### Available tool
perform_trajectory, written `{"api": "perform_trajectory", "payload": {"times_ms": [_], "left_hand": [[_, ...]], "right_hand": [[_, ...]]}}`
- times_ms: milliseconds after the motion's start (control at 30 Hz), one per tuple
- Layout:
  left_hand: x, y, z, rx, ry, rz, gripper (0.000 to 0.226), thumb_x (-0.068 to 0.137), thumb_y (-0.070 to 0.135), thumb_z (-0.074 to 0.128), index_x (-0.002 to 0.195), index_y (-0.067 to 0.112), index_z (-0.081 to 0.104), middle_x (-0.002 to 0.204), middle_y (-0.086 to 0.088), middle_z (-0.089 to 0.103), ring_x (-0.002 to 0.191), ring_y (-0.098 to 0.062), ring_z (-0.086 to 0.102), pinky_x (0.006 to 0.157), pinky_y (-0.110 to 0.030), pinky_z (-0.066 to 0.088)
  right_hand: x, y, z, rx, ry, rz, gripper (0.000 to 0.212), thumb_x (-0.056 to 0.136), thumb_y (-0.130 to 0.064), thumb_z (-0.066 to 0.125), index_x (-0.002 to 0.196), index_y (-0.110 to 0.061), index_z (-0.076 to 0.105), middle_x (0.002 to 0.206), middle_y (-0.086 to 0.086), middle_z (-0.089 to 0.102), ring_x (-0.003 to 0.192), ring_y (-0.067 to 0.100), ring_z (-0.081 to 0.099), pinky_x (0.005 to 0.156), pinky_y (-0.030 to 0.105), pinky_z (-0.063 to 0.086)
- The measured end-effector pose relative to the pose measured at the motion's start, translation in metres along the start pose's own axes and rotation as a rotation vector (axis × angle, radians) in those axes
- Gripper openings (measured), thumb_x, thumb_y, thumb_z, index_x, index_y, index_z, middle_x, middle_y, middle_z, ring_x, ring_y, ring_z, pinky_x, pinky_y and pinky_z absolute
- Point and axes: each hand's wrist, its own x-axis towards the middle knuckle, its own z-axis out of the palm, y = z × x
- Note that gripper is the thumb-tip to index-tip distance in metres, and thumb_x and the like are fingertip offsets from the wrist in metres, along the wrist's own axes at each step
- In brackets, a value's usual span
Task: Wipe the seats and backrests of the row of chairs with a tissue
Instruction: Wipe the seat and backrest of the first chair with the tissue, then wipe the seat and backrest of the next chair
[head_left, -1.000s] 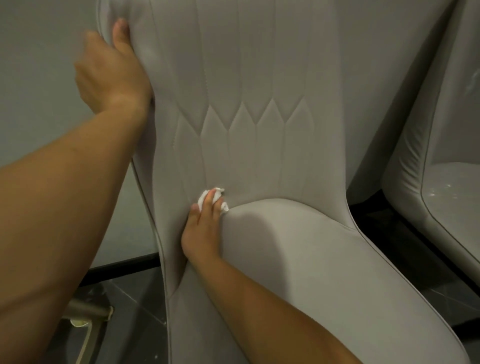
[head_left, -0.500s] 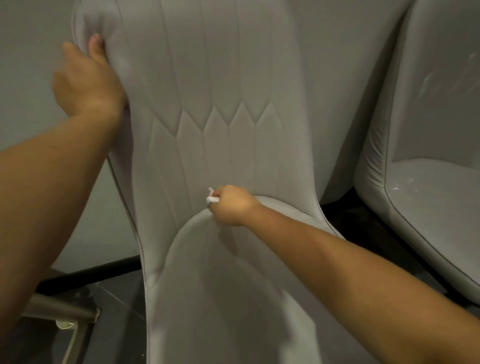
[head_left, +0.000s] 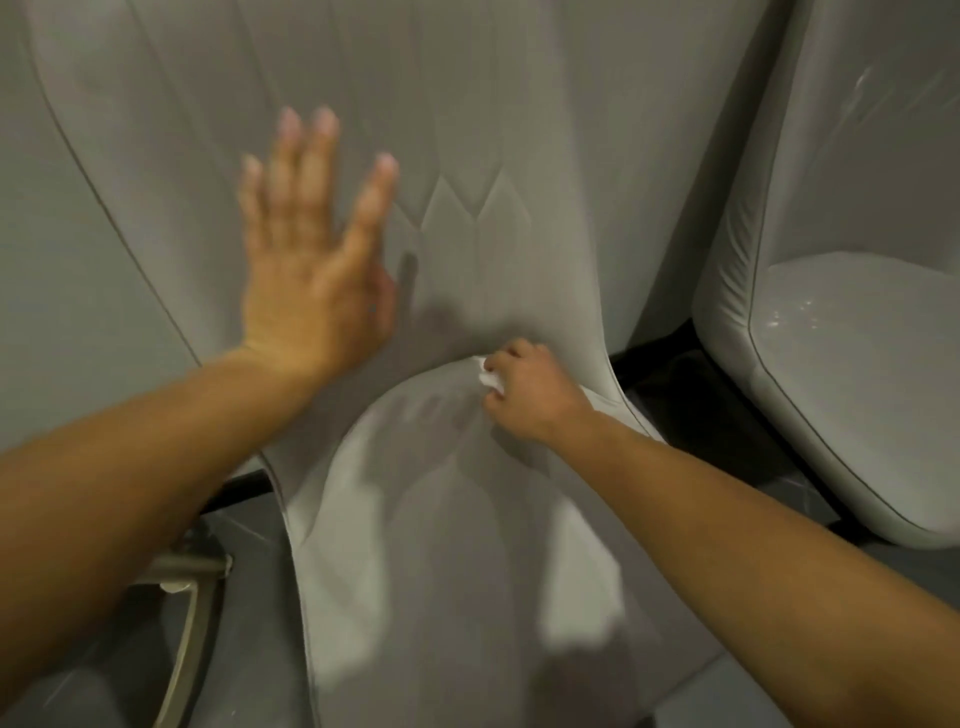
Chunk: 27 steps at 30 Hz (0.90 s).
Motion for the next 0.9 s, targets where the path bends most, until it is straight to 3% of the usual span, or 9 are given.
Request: {"api": "perform_trajectory", "payload": {"times_ms": [67,167,300,400,533,900], "left_hand": [[-0.012,0.025,0.0,-0.085,-0.142,0.09,0.079,0.079,0.021,0.055,0.153,0.01,0.027,0.156,-0.028,0.017,0.145,-0.046,0.011,0.115,-0.06,0.014],[-0.034,0.041,-0.004,-0.101,-0.476,0.013,0.091,0.077,0.033,0.062,0.154,0.01,0.019,0.156,-0.024,0.02,0.146,-0.041,0.012,0.115,-0.057,0.018],[-0.052,0.046,-0.039,-0.02,-0.83,-0.017,0.093,0.086,0.063,0.047,0.155,0.02,0.002,0.16,-0.015,0.007,0.147,-0.035,-0.002,0.117,-0.056,0.009],[-0.047,0.047,-0.076,0.047,-1.001,-0.025,0.102,0.083,0.076,0.041,0.153,0.024,-0.011,0.161,-0.011,-0.005,0.147,-0.034,-0.011,0.117,-0.058,0.005],[-0.014,0.061,-0.136,0.018,-1.062,-0.107,0.106,0.079,0.081,0.038,0.154,0.023,-0.01,0.161,-0.01,-0.005,0.146,-0.036,-0.015,0.116,-0.06,0.003],[0.107,0.126,-0.311,-0.029,-0.97,-0.108,0.101,0.081,0.082,0.032,0.154,0.021,-0.001,0.161,-0.011,0.008,0.147,-0.035,-0.004,0.116,-0.059,0.01]], "right_hand": [[-0.006,0.003,-0.02,0.025,0.011,0.022,0.042,0.089,-0.025,0.059,0.13,-0.013,0.063,0.127,0.013,0.057,0.114,0.037,0.052,0.1,0.035,0.036],[-0.018,0.007,-0.054,0.113,0.057,0.067,0.041,0.087,-0.024,0.062,0.126,-0.014,0.066,0.123,0.014,0.058,0.112,0.037,0.056,0.099,0.036,0.041],[-0.05,0.009,-0.106,0.178,0.041,0.179,0.041,0.09,-0.027,0.062,0.13,-0.017,0.064,0.13,0.008,0.055,0.118,0.031,0.054,0.103,0.034,0.043],[-0.079,0.008,-0.147,0.166,-0.006,0.211,0.042,0.091,-0.028,0.06,0.132,-0.018,0.062,0.132,0.006,0.054,0.122,0.031,0.049,0.104,0.038,0.044],[-0.125,0.005,-0.21,0.133,-0.039,0.268,0.044,0.09,-0.027,0.06,0.132,-0.016,0.061,0.132,0.009,0.053,0.123,0.032,0.047,0.103,0.037,0.044],[-0.254,-0.021,-0.389,0.297,0.04,0.396,0.042,0.086,-0.018,0.066,0.128,-0.011,0.065,0.129,0.014,0.057,0.116,0.032,0.055,0.102,0.031,0.043]]}}
